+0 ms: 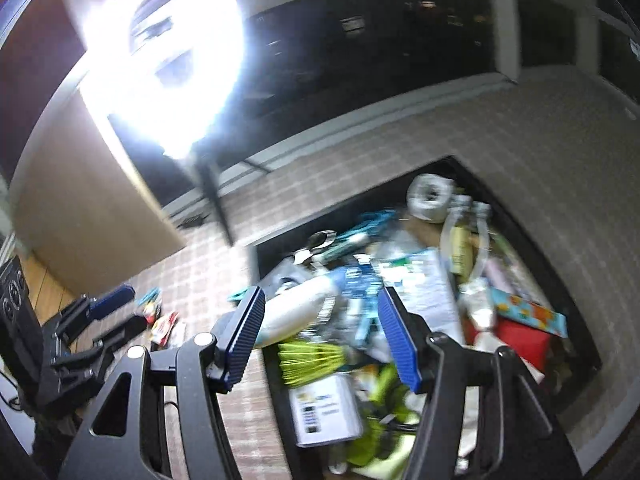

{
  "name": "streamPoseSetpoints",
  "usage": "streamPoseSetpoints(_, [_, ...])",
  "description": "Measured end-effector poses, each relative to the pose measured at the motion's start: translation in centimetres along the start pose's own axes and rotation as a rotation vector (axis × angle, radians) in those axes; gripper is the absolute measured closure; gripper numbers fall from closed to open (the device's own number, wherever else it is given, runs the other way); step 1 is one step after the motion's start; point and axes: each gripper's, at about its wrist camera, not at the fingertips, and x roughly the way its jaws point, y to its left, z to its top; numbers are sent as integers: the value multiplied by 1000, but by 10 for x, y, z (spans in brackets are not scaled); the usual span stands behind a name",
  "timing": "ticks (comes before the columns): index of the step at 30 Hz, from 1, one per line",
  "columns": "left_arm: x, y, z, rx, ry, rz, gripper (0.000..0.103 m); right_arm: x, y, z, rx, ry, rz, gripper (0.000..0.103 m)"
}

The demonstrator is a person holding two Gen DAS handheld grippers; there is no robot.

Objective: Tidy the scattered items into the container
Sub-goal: 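Open both grippers over the black tray to drop the items, then move both grippers back from the tray to the remaining items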

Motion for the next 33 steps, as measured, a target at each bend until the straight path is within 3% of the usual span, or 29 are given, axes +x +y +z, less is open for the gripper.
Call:
streamPoseSetpoints(8, [-57, 112, -67, -146, 43, 238, 57, 44, 84, -16, -205, 104, 97, 45])
streamPoseSetpoints(13, [-70, 164, -104, -264, 82, 335, 57, 78, 134, -29, -297, 180, 168, 45])
streamPoseSetpoints(18, [-47, 184, -115, -365, 110, 330, 57, 119, 192, -22, -355, 242, 238, 45])
streamPoseSetpoints(24, [5, 189, -107, -449, 149, 295, 57, 190, 251, -11, -377, 342, 250, 46])
streamPoseSetpoints(30, [46, 201, -98, -487, 195, 309, 59, 249, 276, -10, -311, 444, 266, 46])
streamPoseSetpoints(33, [59, 205, -100, -480, 236, 333, 68, 266, 283, -12, -305, 466, 253, 46])
